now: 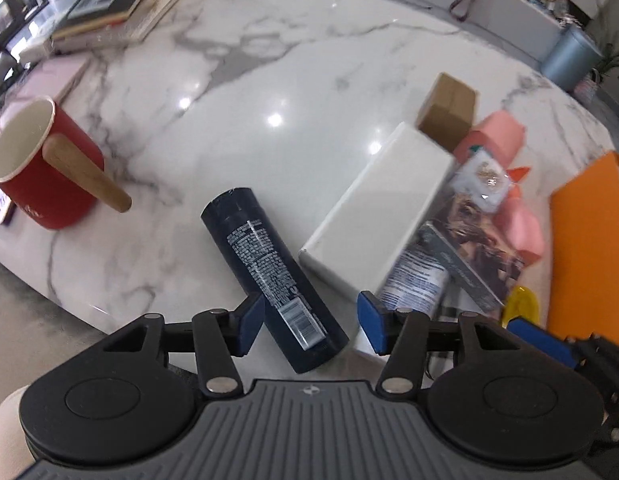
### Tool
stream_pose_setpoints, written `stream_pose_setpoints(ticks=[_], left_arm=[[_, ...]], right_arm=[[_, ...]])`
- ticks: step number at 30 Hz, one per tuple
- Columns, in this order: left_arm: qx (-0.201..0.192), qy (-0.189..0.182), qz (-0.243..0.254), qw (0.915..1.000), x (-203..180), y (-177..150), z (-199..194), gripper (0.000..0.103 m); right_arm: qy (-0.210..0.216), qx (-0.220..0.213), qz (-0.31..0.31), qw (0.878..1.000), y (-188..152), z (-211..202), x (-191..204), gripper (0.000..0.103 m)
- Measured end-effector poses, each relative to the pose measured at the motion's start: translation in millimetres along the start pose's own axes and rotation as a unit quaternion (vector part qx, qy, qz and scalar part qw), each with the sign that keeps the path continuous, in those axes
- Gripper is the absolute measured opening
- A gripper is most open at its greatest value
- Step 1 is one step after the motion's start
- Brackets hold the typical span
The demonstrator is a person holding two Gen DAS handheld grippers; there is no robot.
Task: Organize rigid objects
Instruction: 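Close the left gripper around the navy spray bottle while the right gripper moves toward the long white box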
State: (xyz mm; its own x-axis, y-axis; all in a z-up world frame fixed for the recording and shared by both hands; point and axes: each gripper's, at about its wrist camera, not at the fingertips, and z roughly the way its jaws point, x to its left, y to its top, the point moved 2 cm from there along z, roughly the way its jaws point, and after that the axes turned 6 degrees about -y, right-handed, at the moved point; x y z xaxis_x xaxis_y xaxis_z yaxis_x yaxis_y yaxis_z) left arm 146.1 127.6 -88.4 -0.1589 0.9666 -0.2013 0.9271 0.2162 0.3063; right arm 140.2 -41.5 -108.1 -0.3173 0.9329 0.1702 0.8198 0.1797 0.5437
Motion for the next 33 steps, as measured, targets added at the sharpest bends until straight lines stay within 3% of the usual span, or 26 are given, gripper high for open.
stream_pose_setpoints(ticks=[9, 15, 16, 17, 21, 24, 29, 33], left_arm=[[0.005, 0.01, -0.039, 0.9992, 13, 9, 27, 0.064], [0.005, 0.003, -0.043, 0.9991, 16, 13, 33, 0.065], [0.004, 0.0, -0.045, 0.999, 17, 13, 34, 0.063], [0.003, -0.003, -0.047, 0.9989, 18, 14, 35, 0.047], [0.0, 0.016, -0.029, 0.9995, 15, 16, 38, 0.045], [-0.001, 0.01, -0.028, 0.9995, 18, 23, 38, 0.043], [-0.016, 0.025, -0.041, 0.9987, 35, 40, 41, 0.042], [-0.03, 0.012, -0.053, 0.9981, 42, 52, 45, 0.042]], right_arm=[[0.009, 0.046, 0.064, 0.997, 10, 44, 1, 0.048], [0.01, 0.043, 0.066, 0.997, 16, 50, 5, 0.048], [0.009, 0.037, 0.067, 0.997, 17, 47, 4, 0.048], [0.009, 0.029, 0.065, 0.997, 20, 45, 6, 0.048], [0.026, 0.033, 0.068, 0.997, 31, 49, 8, 0.045], [0.029, 0.038, 0.088, 0.995, 37, 57, 7, 0.045], [0.023, 0.041, 0.146, 0.988, 50, 68, 5, 0.05], [0.024, 0.057, 0.192, 0.979, 62, 84, 4, 0.053]])
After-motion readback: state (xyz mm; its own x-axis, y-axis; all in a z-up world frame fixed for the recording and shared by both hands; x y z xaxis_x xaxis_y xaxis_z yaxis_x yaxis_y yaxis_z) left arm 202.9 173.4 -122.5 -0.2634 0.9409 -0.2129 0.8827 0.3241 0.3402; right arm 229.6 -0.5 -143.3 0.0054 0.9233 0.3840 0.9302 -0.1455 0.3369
